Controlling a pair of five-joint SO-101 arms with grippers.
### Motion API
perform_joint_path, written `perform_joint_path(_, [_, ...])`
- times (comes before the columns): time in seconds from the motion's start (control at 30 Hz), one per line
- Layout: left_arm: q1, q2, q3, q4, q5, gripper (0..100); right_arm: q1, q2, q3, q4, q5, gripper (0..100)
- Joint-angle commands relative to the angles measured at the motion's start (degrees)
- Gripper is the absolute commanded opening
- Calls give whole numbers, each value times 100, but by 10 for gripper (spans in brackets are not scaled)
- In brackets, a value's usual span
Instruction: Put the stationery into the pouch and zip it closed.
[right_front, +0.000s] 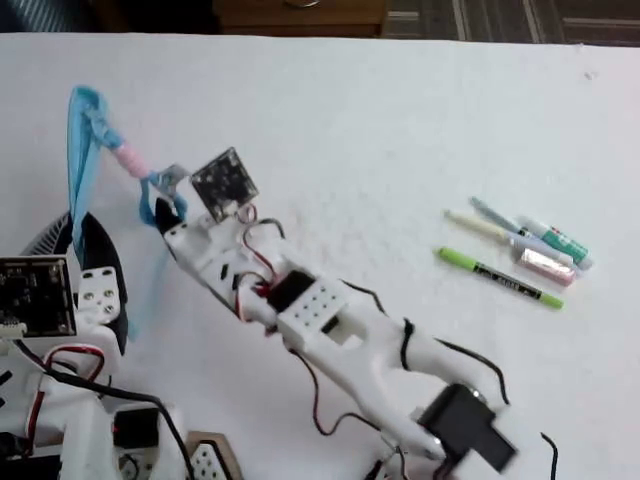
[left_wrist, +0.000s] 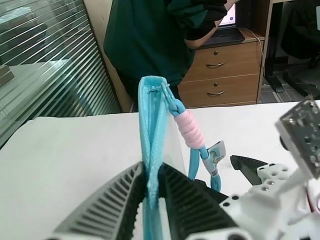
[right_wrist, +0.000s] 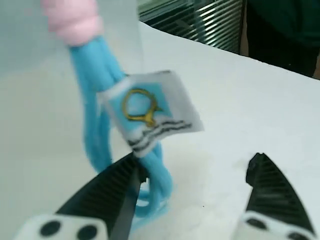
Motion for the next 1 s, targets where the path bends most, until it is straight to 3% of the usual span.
perform_joint_path(0.0, [-13, 48, -44, -18, -9, 23, 171, 233, -492, -119, -53, 309])
perform_joint_path(0.4, [-13, 48, -35, -9, -9, 23, 251, 1560, -1776, -532, 0, 296])
perform_joint_path(0.67, [-13, 48, -35, -9, -44, 23, 321, 1745, -2189, -532, 62, 14])
perform_joint_path(0.97, [-22, 48, -35, -9, -26, 23, 646, 936, -1793, -497, 237, 17])
